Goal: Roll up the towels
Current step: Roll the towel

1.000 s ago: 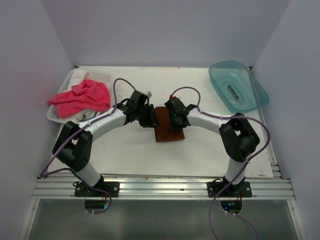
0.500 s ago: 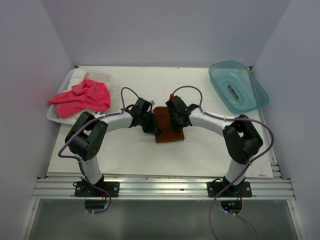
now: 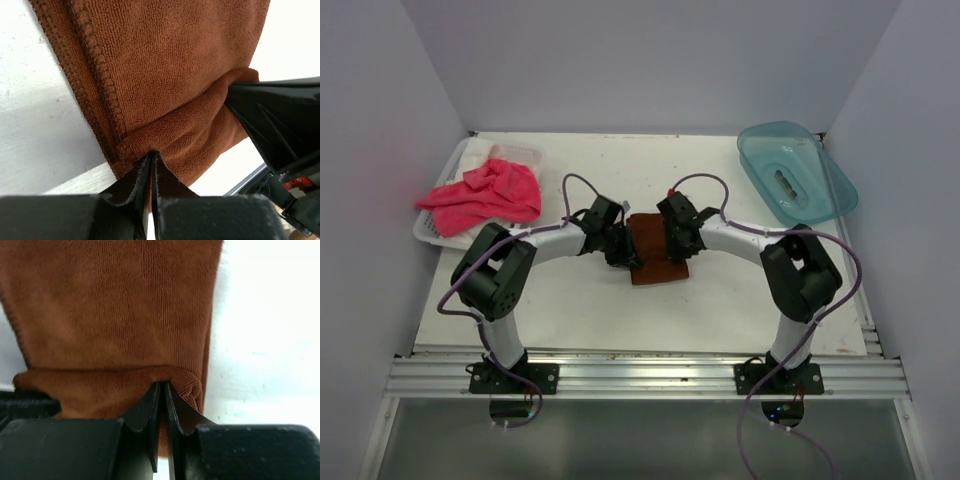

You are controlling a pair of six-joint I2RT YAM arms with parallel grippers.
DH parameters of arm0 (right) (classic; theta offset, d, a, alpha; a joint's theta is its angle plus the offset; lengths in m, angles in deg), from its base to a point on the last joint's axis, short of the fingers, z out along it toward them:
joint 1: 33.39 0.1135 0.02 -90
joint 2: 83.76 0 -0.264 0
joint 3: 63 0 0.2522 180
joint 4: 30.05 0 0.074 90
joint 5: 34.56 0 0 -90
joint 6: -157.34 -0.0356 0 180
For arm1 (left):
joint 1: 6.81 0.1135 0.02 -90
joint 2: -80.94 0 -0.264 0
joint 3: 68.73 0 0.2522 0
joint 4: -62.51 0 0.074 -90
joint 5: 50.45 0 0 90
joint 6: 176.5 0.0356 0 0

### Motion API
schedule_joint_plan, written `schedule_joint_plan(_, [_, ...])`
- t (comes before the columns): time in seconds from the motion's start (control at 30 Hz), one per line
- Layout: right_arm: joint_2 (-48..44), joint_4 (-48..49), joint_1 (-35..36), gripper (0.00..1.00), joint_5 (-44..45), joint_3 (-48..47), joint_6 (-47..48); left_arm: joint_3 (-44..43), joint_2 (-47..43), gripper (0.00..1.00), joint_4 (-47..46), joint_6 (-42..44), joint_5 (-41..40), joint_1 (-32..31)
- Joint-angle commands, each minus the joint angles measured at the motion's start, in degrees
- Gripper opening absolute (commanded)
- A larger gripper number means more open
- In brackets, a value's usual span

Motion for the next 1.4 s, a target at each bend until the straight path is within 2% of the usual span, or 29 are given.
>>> schedule_joint_plan(0.0, [4.48,0.42,-0.56,0.11,0.30,-4.02,1.84,0.11,1.27,0.07,0.51,2.17,-1.37,0.02])
schedule_joint_plan(0.13, [5.99,1.38,-1.00,0.11,-0.05,-5.44,5.17,3.36,-1.54,0.07,-0.62,1.03,-0.84,-0.60])
schedule_joint_plan(0.33, [5.19,3.24,-2.93,0.11,-5.93,-5.96,11.76,8.73,-5.41,0.07,-2.47,-3.63,-0.14,-7.87])
schedule_joint_plan(0.5, [0.64,0.61,-3.02,0.13,-10.33,-7.63,16.69,9.97,-10.41,0.08,-0.64,-4.08,-0.05,-9.91])
schedule_joint_plan(0.6, [-3.75,-2.12,-3.11,0.19,-9.45,-9.30,16.00,6.63,-13.57,0.09,6.38,-1.45,-3.91,-9.91])
schedule_joint_plan(0.63, [-4.90,-2.30,-3.11,0.28,-9.45,-9.48,15.56,4.62,-14.20,0.10,7.45,-0.83,-5.40,-9.91])
schedule_joint_plan(0.7, [-8.58,-2.57,-3.20,0.35,-9.45,-9.39,13.98,2.41,-15.25,0.11,10.34,0.93,-6.90,-9.91])
schedule_joint_plan(0.73, [-9.82,-2.57,-3.11,0.42,-8.24,-9.13,13.36,0.75,-15.52,0.11,11.05,1.46,-7.78,-9.91])
schedule_joint_plan(0.83, [-14.03,-2.66,-3.20,0.45,-6.73,-7.03,10.38,-1.72,-15.70,0.12,13.34,3.48,-9.45,-9.91])
schedule_joint_plan(0.93, [-17.91,-2.57,-3.64,0.42,-5.15,-2.99,6.61,-3.39,-15.26,0.14,13.61,6.02,-10.94,-10.09])
schedule_joint_plan(1.03, [-20.55,-2.48,-6.09,0.37,-7.07,2.19,2.04,-7.85,-13.16,0.21,16.67,9.19,-15.84,-11.84])
schedule_joint_plan(1.13, [-24.42,-1.43,-8.82,0.36,-9.10,7.82,-0.79,-12.69,-11.57,0.35,19.49,12.88,-20.86,-15.08])
schedule_joint_plan(1.17, [-25.65,-1.51,-9.52,0.36,-9.10,10.10,-1.14,-13.76,-11.31,0.47,19.85,14.98,-22.62,-15.97])
schedule_joint_plan(1.27, [-26.97,-2.30,-11.19,0.36,-11.12,13.70,-1.94,-17.36,-9.55,0.60,21.16,19.19,-25.53,-19.31])
schedule_joint_plan(1.37, [-29.43,-2.74,-12.86,0.38,-11.12,16.52,-2.64,-19.74,-7.18,0.63,21.78,22.63,-28.52,-22.83])
